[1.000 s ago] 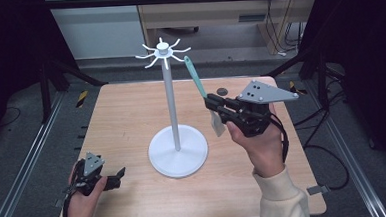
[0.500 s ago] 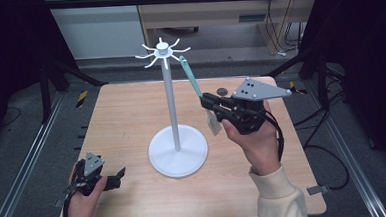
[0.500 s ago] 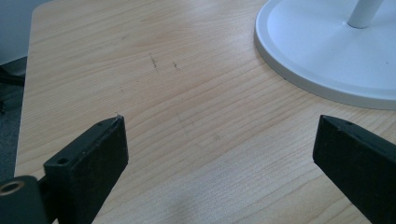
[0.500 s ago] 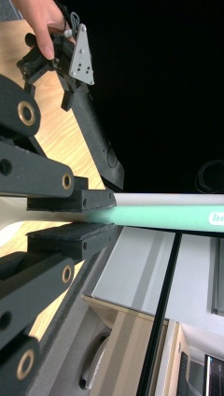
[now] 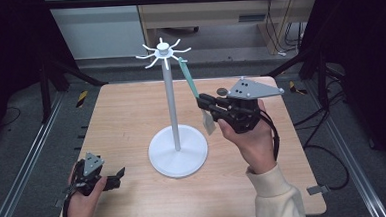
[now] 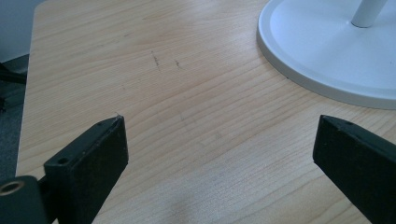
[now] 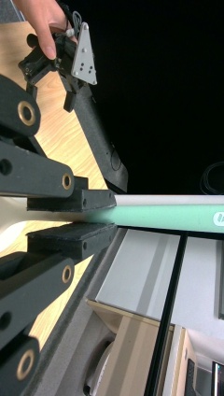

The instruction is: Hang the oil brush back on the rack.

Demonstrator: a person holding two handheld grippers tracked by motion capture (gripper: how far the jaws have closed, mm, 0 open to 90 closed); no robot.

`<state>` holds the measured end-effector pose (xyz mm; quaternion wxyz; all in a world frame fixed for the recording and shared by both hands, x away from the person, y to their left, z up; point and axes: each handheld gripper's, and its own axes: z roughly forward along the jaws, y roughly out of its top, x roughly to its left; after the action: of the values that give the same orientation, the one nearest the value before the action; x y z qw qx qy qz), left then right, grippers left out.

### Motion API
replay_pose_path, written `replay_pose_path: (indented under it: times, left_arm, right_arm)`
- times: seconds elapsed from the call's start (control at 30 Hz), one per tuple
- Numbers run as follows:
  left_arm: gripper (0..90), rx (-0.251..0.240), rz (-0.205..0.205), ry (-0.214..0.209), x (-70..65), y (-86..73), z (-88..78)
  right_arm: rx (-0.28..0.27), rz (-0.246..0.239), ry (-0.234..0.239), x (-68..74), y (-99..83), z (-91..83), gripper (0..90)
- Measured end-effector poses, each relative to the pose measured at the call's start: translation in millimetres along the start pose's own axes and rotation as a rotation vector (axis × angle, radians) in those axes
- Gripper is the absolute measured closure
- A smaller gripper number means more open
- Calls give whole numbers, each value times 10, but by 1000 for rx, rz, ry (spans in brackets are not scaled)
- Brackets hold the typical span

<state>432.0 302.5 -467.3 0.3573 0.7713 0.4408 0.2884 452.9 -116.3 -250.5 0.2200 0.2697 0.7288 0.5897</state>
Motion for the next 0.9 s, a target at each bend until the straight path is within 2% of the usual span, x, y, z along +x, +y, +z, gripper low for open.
replay_pose_path:
  times: [0.33,0.47,0.9]
  left_arm:
    - [29,4,-1,-1,-1,-4,-3]
    - [29,-4,-15,1,-3,-11,-22]
    - [29,-1,-1,3,-4,-4,-12]
  right_arm:
    - [-3,8,-2,-4,-17,20,825]
    - [-5,16,4,-4,-26,50,825]
    - [1,22,16,-21,-28,137,824]
